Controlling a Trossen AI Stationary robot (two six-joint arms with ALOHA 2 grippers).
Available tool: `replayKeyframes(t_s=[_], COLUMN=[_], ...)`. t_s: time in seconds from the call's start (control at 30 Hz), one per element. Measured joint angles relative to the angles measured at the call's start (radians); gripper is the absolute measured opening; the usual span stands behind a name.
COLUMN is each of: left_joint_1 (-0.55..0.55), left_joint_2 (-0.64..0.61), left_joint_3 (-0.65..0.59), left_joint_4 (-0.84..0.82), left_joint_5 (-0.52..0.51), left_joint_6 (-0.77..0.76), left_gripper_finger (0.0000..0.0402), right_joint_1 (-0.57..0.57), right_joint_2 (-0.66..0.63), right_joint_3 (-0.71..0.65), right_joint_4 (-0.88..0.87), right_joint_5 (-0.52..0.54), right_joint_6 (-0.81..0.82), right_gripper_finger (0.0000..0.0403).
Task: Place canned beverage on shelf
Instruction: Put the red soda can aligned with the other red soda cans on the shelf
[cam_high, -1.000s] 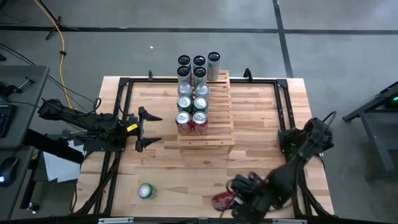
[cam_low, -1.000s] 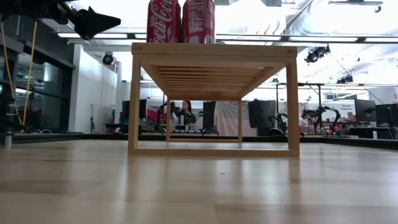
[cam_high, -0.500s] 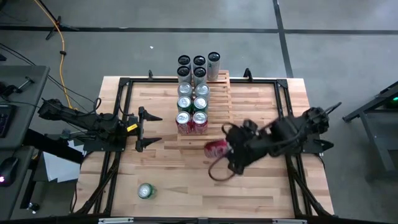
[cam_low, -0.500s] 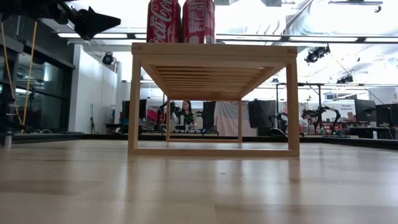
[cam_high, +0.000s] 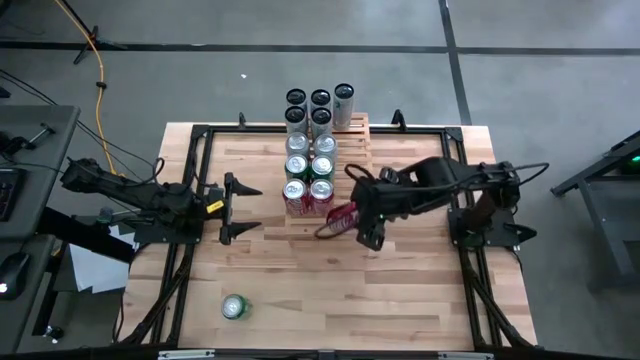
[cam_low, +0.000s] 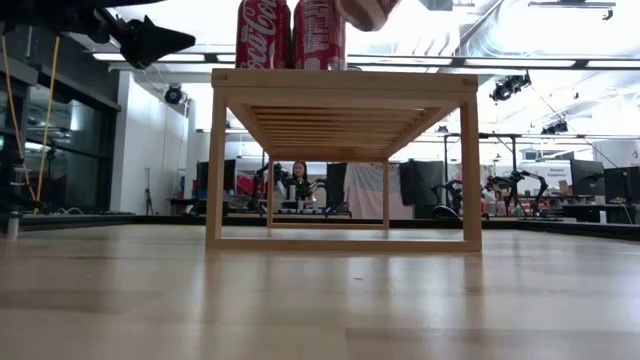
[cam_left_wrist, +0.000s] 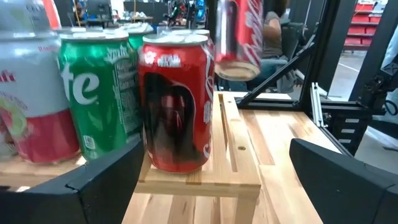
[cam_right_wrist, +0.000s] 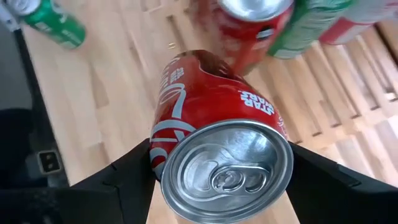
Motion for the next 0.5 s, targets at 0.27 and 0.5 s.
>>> replayKeyframes(t_s=[0.27, 0.5], left_joint_1=[0.000, 0.000], left_joint_2=[0.027, 0.029], left_joint_3=[0.000, 0.000], left_joint_4=[0.003, 0.000], left_joint_5=[0.000, 0.000], left_joint_6=[-0.014, -0.014], left_gripper_finger=[0.0395, 0.0395], right_joint_1=[-0.030, -0.066], right_joint_2=[-0.093, -0.146], right_joint_3=[0.000, -0.003], right_joint_4=[-0.001, 0.000], right_joint_5=[0.095, 0.138], right_joint_6=[0.000, 0.008], right_gripper_finger=[0.0278, 0.0278])
